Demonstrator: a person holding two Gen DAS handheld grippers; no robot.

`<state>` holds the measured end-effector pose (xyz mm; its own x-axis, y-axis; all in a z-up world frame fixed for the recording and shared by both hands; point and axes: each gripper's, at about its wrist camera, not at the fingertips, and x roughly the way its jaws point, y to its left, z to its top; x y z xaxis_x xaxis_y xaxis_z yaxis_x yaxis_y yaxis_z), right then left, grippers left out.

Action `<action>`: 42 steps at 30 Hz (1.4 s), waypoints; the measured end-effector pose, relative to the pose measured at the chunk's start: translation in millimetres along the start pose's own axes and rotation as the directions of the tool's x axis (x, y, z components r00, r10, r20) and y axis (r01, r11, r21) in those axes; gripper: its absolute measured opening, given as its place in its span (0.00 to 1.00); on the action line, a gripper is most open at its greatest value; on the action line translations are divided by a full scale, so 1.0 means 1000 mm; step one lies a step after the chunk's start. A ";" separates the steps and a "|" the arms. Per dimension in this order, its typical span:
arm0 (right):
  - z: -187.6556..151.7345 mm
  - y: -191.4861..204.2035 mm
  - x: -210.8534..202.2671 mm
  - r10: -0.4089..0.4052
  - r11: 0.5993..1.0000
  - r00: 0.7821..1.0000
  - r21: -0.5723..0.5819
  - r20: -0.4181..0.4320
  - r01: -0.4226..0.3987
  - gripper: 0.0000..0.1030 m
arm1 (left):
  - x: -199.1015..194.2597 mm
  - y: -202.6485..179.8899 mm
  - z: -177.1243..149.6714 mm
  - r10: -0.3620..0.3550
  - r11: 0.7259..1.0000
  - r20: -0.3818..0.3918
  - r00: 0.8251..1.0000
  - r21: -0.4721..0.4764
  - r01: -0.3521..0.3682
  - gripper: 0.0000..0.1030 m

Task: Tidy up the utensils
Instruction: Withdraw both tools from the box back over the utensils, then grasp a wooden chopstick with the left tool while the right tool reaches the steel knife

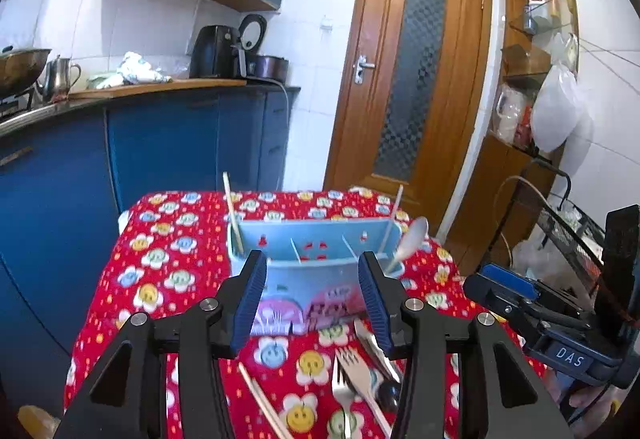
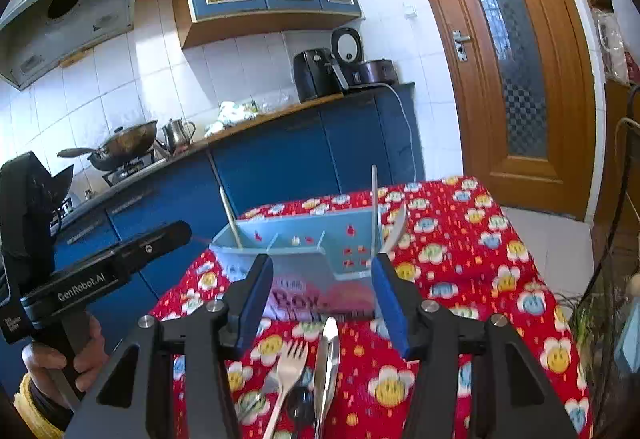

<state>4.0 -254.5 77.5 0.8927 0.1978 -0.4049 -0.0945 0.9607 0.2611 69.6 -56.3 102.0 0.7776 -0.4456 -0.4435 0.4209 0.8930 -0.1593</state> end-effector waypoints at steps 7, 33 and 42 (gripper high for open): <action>-0.023 -0.002 -0.013 -0.002 1.000 0.999 0.019 -0.041 0.003 0.57 | -0.004 -0.003 -0.025 0.022 1.000 -0.089 0.996 -0.003 -0.022 0.48; -0.077 -0.035 -0.017 -0.059 0.995 0.984 0.070 -0.167 0.071 0.63 | 0.015 0.007 -0.082 0.088 0.994 -0.331 0.939 -0.037 -0.106 0.48; -0.084 -0.048 -0.015 -0.061 0.992 0.980 0.095 -0.188 0.080 0.64 | 0.030 0.014 -0.092 0.083 0.992 -0.407 0.909 -0.055 -0.115 0.48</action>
<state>-42.3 -287.5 -2.4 0.7978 0.1716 -0.5780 0.0196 0.9507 0.3093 56.0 -50.9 5.3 0.5519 -0.3055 -0.7759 0.3021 0.9405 -0.1555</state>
